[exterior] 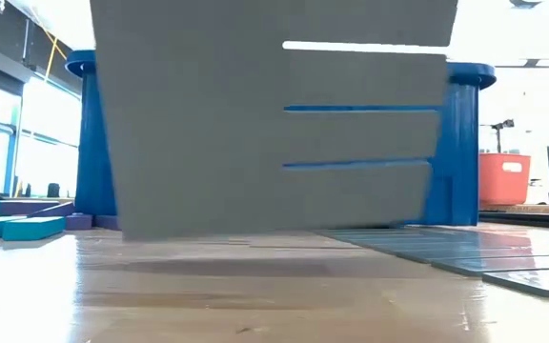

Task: Sort blocks
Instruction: Insert the bin divider into the blue bin

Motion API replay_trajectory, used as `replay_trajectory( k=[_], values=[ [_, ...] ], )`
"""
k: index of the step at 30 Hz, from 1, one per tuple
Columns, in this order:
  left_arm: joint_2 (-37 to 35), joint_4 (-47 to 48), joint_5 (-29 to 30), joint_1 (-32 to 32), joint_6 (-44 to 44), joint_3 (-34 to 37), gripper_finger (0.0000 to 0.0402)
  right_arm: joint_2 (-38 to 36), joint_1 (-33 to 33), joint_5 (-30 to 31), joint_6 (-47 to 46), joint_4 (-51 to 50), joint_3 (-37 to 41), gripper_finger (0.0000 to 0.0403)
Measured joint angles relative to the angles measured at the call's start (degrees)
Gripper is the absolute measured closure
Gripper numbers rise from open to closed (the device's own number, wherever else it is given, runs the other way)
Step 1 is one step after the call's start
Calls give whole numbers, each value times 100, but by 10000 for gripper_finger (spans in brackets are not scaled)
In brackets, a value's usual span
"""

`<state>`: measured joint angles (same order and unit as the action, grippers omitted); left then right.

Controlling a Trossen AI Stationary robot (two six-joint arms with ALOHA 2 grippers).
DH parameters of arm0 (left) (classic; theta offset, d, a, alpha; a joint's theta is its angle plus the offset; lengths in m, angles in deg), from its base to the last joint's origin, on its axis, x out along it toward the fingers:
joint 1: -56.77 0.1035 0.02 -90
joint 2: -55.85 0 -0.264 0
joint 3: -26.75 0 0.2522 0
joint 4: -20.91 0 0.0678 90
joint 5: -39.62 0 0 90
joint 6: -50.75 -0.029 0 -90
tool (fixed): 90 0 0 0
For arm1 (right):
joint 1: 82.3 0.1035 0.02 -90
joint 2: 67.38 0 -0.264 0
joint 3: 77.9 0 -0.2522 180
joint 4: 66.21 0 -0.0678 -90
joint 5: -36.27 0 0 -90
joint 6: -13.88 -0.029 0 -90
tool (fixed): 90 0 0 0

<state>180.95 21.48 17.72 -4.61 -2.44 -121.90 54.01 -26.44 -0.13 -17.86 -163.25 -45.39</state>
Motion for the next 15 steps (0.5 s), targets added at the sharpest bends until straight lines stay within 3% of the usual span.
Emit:
replay_trajectory(
  k=[4, 7, 9, 13, 15],
  values=[
    [0, -3, -11, -7, 8, 0, 401, 0, 8, -249, 825, 987, 0, 153],
    [0, -2, -12, -3, 9, 0, 401, 0, -2, -283, 1397, 1555, 0, 188],
    [0, -2, -22, -5, 11, 0, 401, 0, -2, -270, 1704, 1790, 0, 233],
    [0, -3, -20, -4, 49, 0, 401, 0, -1, -9, 1896, 1862, 0, 362],
    [0, -4, 72, -5, 57, 0, 401, 0, 0, 167, 1868, 1781, 0, 388]
  ],
)
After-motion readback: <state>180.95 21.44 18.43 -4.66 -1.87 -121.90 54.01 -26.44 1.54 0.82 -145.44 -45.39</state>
